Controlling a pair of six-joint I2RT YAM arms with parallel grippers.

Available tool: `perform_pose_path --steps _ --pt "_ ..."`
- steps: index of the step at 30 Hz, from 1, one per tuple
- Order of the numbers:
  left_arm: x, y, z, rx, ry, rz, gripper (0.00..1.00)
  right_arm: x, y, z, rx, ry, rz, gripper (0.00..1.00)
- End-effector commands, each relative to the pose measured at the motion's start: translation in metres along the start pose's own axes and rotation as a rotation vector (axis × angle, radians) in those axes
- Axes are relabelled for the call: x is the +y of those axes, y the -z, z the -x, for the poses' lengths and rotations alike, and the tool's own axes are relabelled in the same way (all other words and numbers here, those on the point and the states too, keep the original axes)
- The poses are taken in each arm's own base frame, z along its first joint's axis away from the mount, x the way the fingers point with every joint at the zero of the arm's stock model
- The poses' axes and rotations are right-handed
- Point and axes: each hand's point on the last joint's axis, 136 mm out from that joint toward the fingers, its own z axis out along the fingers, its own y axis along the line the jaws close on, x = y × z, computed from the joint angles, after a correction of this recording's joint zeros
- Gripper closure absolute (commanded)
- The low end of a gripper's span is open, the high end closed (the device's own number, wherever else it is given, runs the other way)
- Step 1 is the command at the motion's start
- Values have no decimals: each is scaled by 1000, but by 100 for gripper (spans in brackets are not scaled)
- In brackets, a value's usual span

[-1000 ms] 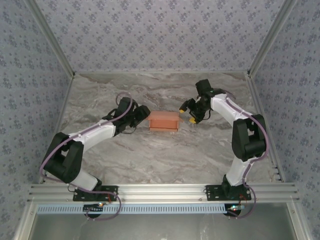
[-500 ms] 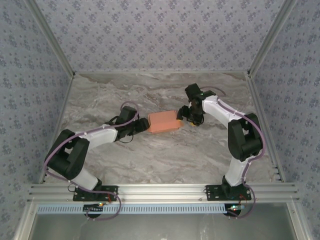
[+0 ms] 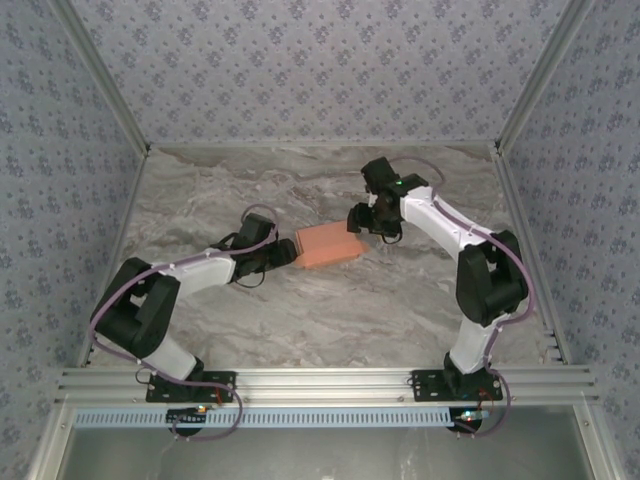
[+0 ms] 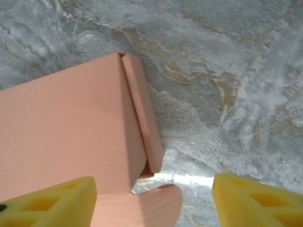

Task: Fold the paper box

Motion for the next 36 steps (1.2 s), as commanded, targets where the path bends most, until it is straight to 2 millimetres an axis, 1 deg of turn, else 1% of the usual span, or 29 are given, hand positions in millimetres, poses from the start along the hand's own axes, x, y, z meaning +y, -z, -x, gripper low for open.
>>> perform_pose_path --steps 1,4,6,8,10,12,13,17,19,20,23,26,29,31,36 --pt "-20 30 23 -99 -49 -37 31 -1 -24 -4 18 90 -85 32" --pt "-28 51 41 -173 -40 -30 29 -10 -47 -15 63 78 -121 32" --pt "-33 57 47 -203 -38 -44 27 -15 -58 -22 87 66 -129 32" --pt "-38 54 47 -213 -51 -54 25 -18 -62 -27 103 59 -138 32" --pt "-42 41 40 -194 -64 -54 25 -18 -60 -29 102 54 -136 32" --pt "-45 27 28 -167 -86 -47 24 -15 -53 -27 93 43 -112 32" --pt "-42 19 24 -156 -81 -38 24 -12 -47 -25 86 36 -93 32" --pt "-23 0 10 -152 -76 11 24 -3 -16 -15 39 4 -4 32" --pt "-15 -7 4 -126 -99 42 24 1 0 -9 -6 22 46 32" --pt "-12 -9 1 -111 -111 57 23 -1 7 -5 -36 36 62 31" --pt "-12 -7 -2 -103 -134 48 24 -7 18 0 -99 74 93 31" --pt "-23 2 3 -115 -151 -9 25 -15 13 -5 -61 65 112 31" --pt "-30 5 8 -106 -143 -53 26 -16 -2 -12 4 17 170 32" --pt "-33 2 10 -88 -121 -88 27 -18 -11 -14 34 -38 215 32" --pt "-38 -10 14 -53 -61 -165 31 -12 -24 -8 62 -148 369 32"
